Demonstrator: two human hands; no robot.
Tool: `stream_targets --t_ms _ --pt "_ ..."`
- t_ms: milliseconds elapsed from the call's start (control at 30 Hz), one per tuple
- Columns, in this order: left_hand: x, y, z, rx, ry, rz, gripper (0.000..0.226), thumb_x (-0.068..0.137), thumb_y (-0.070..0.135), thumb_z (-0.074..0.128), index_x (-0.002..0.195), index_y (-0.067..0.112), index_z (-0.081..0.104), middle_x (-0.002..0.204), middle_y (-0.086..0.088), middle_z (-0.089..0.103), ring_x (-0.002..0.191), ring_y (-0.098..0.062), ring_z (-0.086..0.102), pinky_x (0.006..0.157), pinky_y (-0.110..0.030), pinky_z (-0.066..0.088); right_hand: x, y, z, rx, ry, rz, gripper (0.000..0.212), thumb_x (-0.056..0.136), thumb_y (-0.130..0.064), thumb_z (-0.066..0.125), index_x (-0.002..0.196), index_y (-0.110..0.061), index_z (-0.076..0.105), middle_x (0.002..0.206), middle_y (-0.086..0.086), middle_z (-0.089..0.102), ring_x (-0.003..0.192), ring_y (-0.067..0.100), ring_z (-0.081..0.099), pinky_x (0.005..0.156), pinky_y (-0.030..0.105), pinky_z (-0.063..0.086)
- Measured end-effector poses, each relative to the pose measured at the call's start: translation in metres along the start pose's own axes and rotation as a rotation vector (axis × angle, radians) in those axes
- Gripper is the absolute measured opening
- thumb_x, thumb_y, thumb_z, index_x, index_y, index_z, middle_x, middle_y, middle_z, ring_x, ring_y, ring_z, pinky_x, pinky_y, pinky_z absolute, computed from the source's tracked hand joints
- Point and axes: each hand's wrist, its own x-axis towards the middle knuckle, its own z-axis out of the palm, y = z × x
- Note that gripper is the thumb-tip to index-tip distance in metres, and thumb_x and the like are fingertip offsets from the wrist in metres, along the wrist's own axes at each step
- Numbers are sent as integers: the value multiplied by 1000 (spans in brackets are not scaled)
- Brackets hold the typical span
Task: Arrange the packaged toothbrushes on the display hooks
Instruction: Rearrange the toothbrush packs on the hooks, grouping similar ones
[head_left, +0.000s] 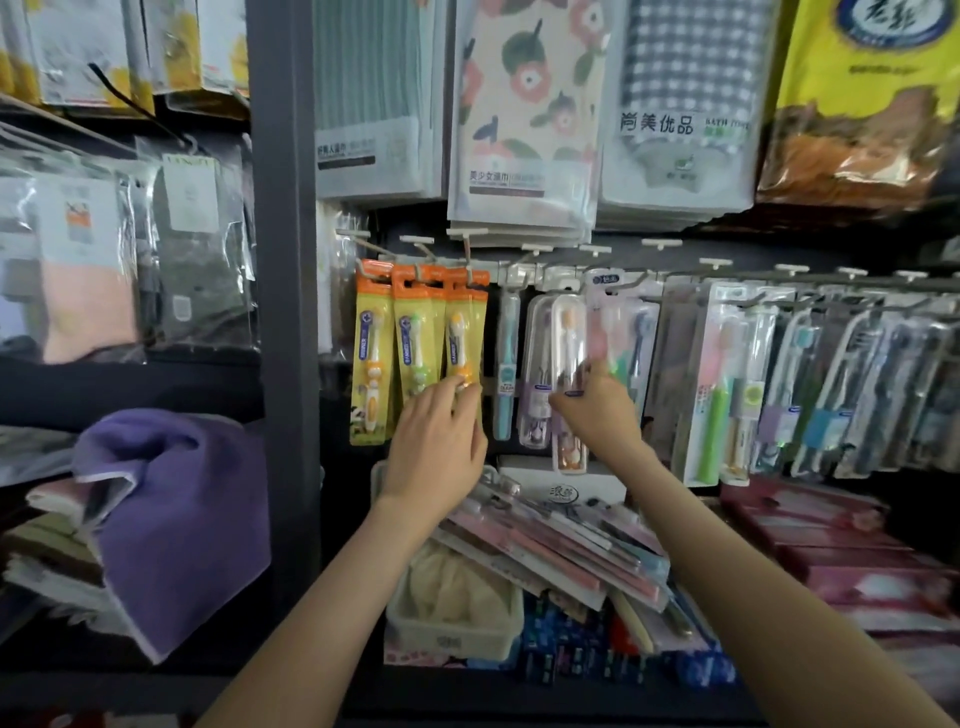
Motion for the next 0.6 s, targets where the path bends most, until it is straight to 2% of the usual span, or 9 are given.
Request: stream_targets --t_ms 133,200,267,334,434,601 --pt "1 -3 -1 -7 2 -23 36 82 16 65 116 6 60 120 -13 60 108 -28 59 92 -40 49 1 -9 4 33 -2 20 28 86 -27 63 96 -10 42 80 5 53 72 23 54 56 31 40" --pt "1 -3 -4 0 5 -29 35 79 16 68 113 7 62 117 -11 61 104 -27 61 89 -39 50 3 -13 6 37 -14 18 24 88 -25 60 96 -8 45 75 2 51 66 18 51 54 29 39" --pt "1 -2 -6 1 8 -36 35 76 15 71 109 8 64 113 -10 63 100 -26 63 85 -37 52 7 -14 9 14 -38 29 25 89 -24 59 102 -5 47 87 6 56 68 16 51 54 28 37" --pt "0 -2 -7 4 9 -43 36 73 15 73 107 8 65 109 -9 64 96 -25 64 81 -37 53 9 -13 11 -7 -60 47 33 90 -24 58 113 -5 46 105 12 57 79 22 55 62 29 41" --pt "0 -1 -5 14 -19 -57 36 73 14 73 107 7 65 107 -10 64 94 -26 64 79 -37 54 12 -14 10 -51 -94 64 45 92 -26 57 128 -4 38 122 16 53 97 29 59 77 36 50" --pt "1 10 1 -5 -101 -81 34 86 19 59 119 7 59 126 -11 56 113 -27 55 95 -39 45 14 -14 6 -202 -152 50 57 94 -30 53 137 0 28 137 18 43 116 32 54 85 38 48"
